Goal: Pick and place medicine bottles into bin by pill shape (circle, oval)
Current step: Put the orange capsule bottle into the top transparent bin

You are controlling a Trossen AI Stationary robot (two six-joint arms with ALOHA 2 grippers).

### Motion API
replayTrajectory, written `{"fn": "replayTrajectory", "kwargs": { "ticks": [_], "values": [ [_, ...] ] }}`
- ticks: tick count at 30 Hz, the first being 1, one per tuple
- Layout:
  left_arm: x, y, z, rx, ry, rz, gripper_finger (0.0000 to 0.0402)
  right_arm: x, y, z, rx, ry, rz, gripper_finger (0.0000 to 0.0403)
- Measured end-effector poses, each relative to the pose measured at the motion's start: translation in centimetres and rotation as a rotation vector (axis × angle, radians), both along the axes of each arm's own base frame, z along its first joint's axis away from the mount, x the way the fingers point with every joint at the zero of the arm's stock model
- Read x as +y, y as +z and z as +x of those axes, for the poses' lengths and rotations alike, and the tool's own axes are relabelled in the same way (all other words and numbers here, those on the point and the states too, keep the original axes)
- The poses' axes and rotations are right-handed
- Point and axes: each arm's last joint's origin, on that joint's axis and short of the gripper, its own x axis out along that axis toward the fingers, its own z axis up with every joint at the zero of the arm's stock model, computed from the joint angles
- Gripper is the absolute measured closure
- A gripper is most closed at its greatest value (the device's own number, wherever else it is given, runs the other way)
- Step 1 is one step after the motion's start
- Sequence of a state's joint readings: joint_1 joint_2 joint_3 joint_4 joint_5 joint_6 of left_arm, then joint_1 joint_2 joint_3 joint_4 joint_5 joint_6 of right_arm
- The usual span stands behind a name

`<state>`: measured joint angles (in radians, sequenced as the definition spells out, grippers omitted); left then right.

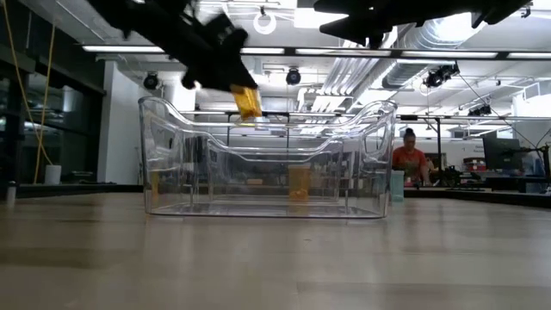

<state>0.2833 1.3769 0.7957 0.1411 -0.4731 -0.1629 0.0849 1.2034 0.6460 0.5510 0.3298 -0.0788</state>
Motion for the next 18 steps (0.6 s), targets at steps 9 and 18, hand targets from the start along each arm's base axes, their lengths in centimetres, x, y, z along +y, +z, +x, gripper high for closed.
{"fn": "replayTrajectory", "kwargs": {
  "ticks": [9,18],
  "values": [
    [5.0,-4.8,3.7,0.044,0.263,-0.196,0.0212,0.0,0.0,0.0,0.000,0.000,0.000,0.0092],
    [5.0,-6.1,6.5,0.022,0.379,-0.165,0.0212,0.0,0.0,0.0,-0.002,0.000,0.000,0.0092]
  ]
}}
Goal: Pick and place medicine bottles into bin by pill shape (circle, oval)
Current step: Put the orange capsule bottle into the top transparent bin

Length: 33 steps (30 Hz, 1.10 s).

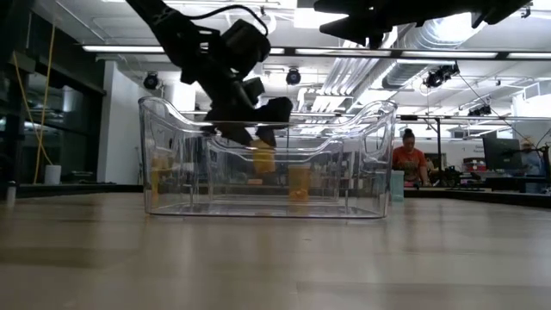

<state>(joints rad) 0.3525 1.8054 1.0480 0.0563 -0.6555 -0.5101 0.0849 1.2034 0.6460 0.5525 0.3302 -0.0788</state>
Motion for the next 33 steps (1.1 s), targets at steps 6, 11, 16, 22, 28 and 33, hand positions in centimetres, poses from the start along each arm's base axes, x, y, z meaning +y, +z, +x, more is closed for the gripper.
{"fn": "replayTrajectory", "kwargs": {
  "ticks": [6,11,16,22,28,33],
  "values": [
    [-0.1,0.4,2.1,-0.009,-0.003,0.026,0.0212,0.0,0.2,0.0,-0.017,0.000,0.001,0.0092],
    [0.0,-0.2,3.1,0.028,0.020,0.046,0.0212,0.0,0.2,0.0,-0.019,0.000,0.002,0.0092],
    [0.1,-1.0,2.9,0.087,0.074,0.059,0.0212,0.0,0.2,0.0,-0.018,0.000,0.002,0.0092],
    [0.3,-1.2,2.7,0.095,0.093,0.052,0.0212,0.0,0.2,0.0,-0.018,0.000,0.002,0.0092],
    [0.5,-1.7,2.3,0.109,0.078,0.012,0.0212,0.0,0.2,0.0,-0.028,0.000,0.028,0.0092],
    [0.5,-2.0,2.1,0.116,0.078,0.007,0.0212,0.0,0.2,0.0,-0.027,0.000,0.028,0.0092]
  ]
}}
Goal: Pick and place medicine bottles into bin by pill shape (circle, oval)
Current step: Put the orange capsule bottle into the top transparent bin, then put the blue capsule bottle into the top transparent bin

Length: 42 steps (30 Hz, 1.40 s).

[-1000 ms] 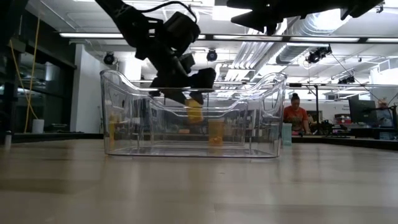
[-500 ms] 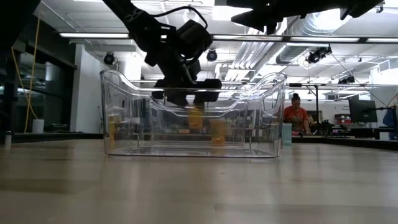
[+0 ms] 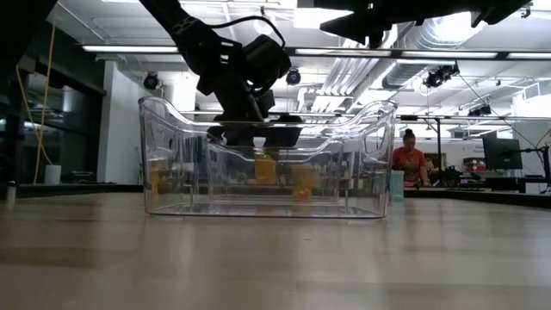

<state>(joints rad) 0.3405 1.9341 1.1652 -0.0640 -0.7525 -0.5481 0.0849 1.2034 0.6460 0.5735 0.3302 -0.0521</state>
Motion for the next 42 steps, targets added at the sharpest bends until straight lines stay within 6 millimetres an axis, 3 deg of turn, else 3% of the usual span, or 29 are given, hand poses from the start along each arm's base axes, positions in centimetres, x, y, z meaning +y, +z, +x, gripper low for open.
{"fn": "replayTrajectory", "kwargs": {
  "ticks": [8,19,30,35,39,42],
  "values": [
    [0.0,0.0,0.0,0.012,-0.010,0.004,0.0208,0.0,0.0,0.0,-0.001,0.000,0.000,0.0092],
    [0.0,0.0,0.0,0.017,-0.017,0.007,0.0166,0.0,0.0,0.0,-0.001,0.000,0.000,0.0092],
    [-0.2,0.2,0.0,0.047,-0.073,-0.007,0.0163,0.0,0.0,0.0,0.000,0.000,0.000,0.0092],
    [-0.7,4.2,-0.6,0.012,-0.148,0.042,0.0163,0.0,0.0,0.0,0.002,-0.001,-0.008,0.0092],
    [-2.3,9.3,-1.8,-0.038,-0.226,0.124,0.0163,0.0,0.0,0.0,0.003,-0.001,-0.009,0.0092],
    [-4.6,13.1,-3.3,-0.077,-0.357,0.191,0.0163,0.0,0.0,0.0,0.008,-0.001,-0.011,0.0092]
  ]
}}
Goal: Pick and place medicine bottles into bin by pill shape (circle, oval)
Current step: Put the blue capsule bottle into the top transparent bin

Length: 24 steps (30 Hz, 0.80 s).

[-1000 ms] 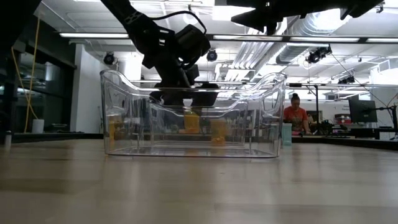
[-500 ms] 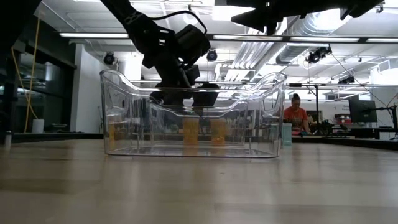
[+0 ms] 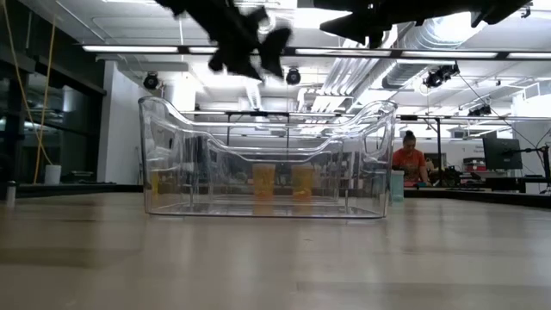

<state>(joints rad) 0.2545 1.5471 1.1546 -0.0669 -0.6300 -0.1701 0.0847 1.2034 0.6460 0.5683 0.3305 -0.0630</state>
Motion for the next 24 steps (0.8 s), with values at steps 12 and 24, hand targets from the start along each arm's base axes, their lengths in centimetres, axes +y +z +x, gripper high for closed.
{"fn": "replayTrajectory", "kwargs": {
  "ticks": [12,24],
  "values": [
    [-9.2,1.0,-9.8,-0.279,-0.632,0.118,0.0163,0.0,0.0,0.0,0.006,0.000,-0.016,0.0092],
    [-10.1,-3.0,-16.7,-0.497,-0.714,0.169,0.0163,0.0,0.0,0.0,0.006,-0.008,-0.016,0.0092]
  ]
}}
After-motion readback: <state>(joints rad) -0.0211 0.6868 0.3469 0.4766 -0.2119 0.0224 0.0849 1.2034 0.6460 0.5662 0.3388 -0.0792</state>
